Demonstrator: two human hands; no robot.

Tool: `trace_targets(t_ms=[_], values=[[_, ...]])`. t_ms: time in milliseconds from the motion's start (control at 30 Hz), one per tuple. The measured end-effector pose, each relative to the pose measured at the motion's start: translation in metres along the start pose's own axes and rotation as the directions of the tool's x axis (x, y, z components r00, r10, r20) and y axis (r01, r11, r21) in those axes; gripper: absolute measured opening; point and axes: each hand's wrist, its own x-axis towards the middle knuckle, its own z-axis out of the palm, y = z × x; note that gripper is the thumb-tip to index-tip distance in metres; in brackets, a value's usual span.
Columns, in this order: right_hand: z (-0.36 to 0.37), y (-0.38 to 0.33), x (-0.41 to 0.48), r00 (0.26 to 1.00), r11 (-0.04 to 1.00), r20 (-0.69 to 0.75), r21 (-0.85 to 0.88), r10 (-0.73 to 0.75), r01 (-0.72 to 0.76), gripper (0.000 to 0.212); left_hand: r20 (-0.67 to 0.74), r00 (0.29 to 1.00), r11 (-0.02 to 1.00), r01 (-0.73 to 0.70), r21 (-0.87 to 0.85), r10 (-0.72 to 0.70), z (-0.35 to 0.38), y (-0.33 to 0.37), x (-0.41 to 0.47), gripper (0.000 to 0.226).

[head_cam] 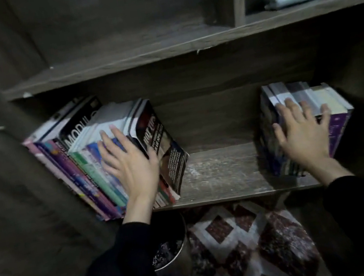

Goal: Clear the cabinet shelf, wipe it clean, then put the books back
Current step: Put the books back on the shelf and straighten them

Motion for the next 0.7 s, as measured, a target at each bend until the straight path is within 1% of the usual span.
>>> trace_targets(t_ms=[100, 233, 300, 367, 433, 467, 533, 567, 633, 700], values=[[-0.002, 0.0, 0.0, 1.0, 1.0, 0.01, -0.001, -0.001, 0.001, 0.056, 0.049, 0.998, 0.999, 0.039, 0.027, -0.041, 0.001, -0.005, 0.007, 0.088], [-0.004, -0.001, -0.001, 0.999, 1.0, 0.04, -0.008, 0.013, -0.013, 0.058, 0.031, 0.998, 0.998, 0.055, -0.004, -0.055, 0.002, 0.003, 0.007, 0.082], [-0.004, -0.001, -0.001, 0.999, 1.0, 0.034, -0.003, 0.009, -0.009, 0.058, 0.011, 0.999, 0.998, 0.042, -0.036, -0.042, 0.003, 0.009, 0.005, 0.076], [-0.003, 0.0, -0.001, 1.0, 1.0, 0.019, -0.005, 0.001, -0.001, 0.058, 0.02, 0.999, 0.993, 0.033, -0.116, -0.031, 0.005, 0.014, 0.005, 0.071], [-0.002, 0.001, 0.0, 1.0, 1.0, 0.014, -0.001, -0.001, 0.001, 0.059, 0.079, 0.996, 0.964, 0.06, -0.258, -0.041, 0.003, 0.018, 0.013, 0.073], [-0.002, 0.001, 0.0, 1.0, 1.0, 0.016, 0.0, -0.004, 0.004, 0.059, 0.126, 0.991, 0.943, 0.089, -0.322, -0.05, 0.0, 0.02, 0.02, 0.079], [-0.001, 0.002, 0.0, 1.0, 1.0, 0.02, -0.009, -0.007, 0.007, 0.058, 0.23, 0.97, 0.92, 0.155, -0.36, -0.074, -0.006, 0.024, 0.035, 0.092], [-0.001, 0.002, 0.001, 1.0, 1.0, 0.02, -0.017, -0.005, 0.006, 0.058, 0.264, 0.961, 0.923, 0.174, -0.344, -0.083, -0.008, 0.027, 0.04, 0.093], [-0.001, 0.003, 0.001, 1.0, 1.0, 0.022, -0.023, 0.002, -0.002, 0.056, 0.26, 0.961, 0.931, 0.176, -0.32, -0.093, -0.009, 0.034, 0.043, 0.084], [0.0, 0.002, 0.001, 1.0, 1.0, 0.03, -0.027, 0.008, -0.007, 0.056, 0.207, 0.975, 0.917, 0.153, -0.369, -0.079, -0.005, 0.045, 0.032, 0.075]])
